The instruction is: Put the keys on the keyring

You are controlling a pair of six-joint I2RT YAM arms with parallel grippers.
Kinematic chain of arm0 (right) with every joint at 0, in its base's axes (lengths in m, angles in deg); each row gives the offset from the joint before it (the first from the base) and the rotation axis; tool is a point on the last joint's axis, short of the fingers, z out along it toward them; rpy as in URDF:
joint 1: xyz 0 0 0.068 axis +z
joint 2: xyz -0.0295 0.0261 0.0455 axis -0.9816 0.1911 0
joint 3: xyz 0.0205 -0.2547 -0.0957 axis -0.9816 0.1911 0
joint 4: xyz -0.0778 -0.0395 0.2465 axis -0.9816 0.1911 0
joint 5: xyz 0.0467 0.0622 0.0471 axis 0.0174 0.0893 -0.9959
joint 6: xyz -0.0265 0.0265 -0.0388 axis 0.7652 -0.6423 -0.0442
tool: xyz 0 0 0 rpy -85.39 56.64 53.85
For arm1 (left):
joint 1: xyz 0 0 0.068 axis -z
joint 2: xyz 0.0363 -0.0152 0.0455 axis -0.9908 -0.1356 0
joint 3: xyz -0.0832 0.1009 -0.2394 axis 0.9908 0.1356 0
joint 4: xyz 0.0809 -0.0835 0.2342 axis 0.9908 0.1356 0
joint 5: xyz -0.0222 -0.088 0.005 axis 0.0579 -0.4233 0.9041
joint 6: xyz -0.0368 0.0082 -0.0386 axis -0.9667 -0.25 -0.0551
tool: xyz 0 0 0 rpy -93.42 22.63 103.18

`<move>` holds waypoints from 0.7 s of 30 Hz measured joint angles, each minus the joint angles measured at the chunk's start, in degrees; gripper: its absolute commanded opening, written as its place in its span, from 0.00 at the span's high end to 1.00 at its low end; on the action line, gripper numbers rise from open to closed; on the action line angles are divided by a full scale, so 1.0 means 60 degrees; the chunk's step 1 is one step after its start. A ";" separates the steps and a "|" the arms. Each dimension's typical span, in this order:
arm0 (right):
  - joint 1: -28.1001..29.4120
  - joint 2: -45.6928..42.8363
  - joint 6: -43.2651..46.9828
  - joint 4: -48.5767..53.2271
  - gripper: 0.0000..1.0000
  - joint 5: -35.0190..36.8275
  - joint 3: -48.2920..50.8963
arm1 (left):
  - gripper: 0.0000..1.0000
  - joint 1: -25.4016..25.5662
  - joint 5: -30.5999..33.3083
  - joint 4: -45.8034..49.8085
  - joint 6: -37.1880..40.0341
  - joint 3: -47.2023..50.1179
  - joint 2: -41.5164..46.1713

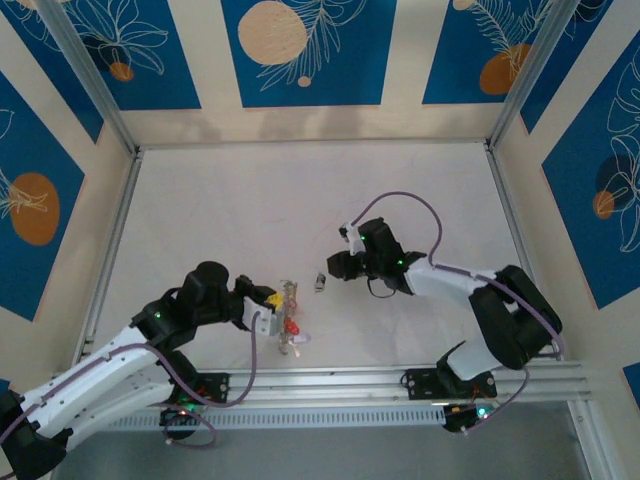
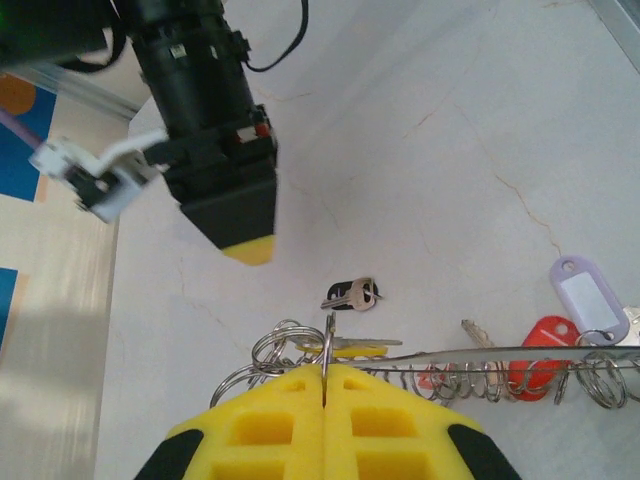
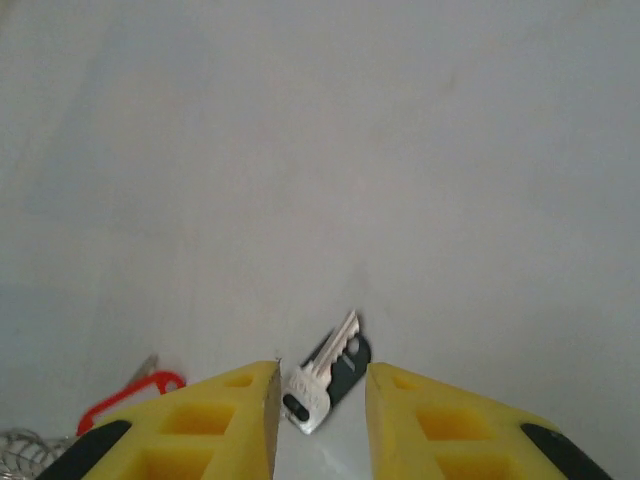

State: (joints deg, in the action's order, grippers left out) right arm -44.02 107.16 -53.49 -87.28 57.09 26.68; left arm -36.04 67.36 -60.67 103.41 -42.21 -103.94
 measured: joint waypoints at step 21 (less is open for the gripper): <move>0.2175 0.1916 -0.6215 0.3891 0.76 0.1974 -0.2295 | 1.00 -0.0004 0.0984 -0.0011 -0.0634 -0.0036 -0.0106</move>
State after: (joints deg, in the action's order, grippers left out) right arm -30.98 118.66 -90.78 -63.94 68.94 12.91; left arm -36.06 73.26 -60.74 99.61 -42.43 -104.57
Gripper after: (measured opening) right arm 0.246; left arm 0.042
